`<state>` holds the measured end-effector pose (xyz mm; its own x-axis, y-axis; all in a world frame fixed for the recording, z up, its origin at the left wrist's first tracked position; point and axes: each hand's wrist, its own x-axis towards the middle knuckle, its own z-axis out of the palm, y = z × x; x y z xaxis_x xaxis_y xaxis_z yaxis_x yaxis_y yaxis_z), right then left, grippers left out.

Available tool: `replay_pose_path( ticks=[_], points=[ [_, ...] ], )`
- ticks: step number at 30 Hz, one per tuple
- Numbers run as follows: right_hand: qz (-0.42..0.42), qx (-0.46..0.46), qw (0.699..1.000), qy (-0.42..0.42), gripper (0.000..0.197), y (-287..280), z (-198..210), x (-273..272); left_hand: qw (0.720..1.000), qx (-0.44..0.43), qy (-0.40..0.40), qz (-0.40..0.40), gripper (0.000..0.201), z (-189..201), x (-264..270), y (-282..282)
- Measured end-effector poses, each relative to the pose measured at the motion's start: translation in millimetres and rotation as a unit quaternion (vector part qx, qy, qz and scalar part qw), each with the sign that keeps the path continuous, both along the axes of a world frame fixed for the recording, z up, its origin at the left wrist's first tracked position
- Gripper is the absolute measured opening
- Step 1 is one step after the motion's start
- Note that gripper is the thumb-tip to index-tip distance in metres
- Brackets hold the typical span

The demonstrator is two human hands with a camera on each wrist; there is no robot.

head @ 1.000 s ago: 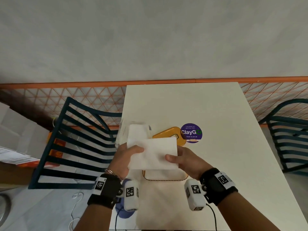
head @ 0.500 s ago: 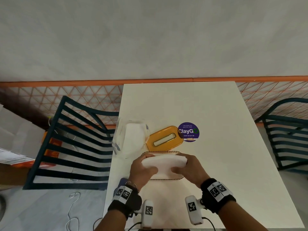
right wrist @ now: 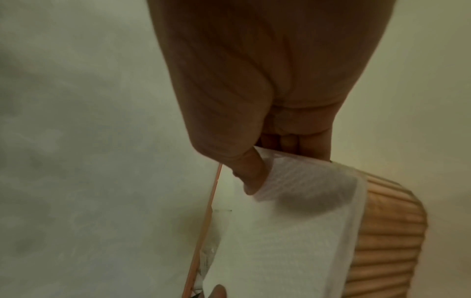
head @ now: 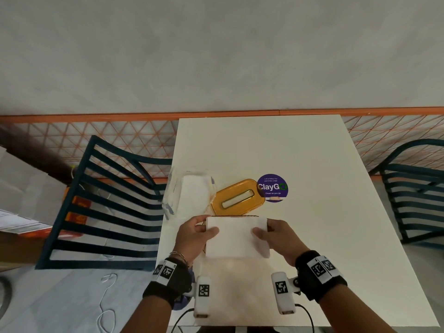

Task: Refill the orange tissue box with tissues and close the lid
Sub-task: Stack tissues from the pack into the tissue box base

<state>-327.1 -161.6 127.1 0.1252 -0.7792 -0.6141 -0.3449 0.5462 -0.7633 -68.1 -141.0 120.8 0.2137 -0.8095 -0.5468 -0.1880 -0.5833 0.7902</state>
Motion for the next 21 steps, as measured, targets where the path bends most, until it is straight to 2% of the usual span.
replay_pose_path(
  ticks=[2,7,15,21],
  points=[
    [0.002,0.0,1.0,0.015,0.012,-0.6,-2.3,2.4,1.0,0.004,-0.027,0.004,0.052,-4.5,-0.3,-0.2],
    [0.005,-0.041,0.993,0.113,0.015,0.3,-7.1,6.5,0.995,-0.013,-0.096,-0.006,0.056,-5.5,-3.8,0.2],
    [0.027,-0.111,0.965,0.236,0.023,-3.3,-4.9,23.6,0.983,-0.033,-0.178,-0.03,0.052,2.6,-17.2,-2.1],
    [0.053,-0.117,0.946,0.297,0.039,-1.8,2.2,35.0,0.952,-0.03,-0.282,-0.116,0.062,8.6,-24.4,-0.3]
  ],
)
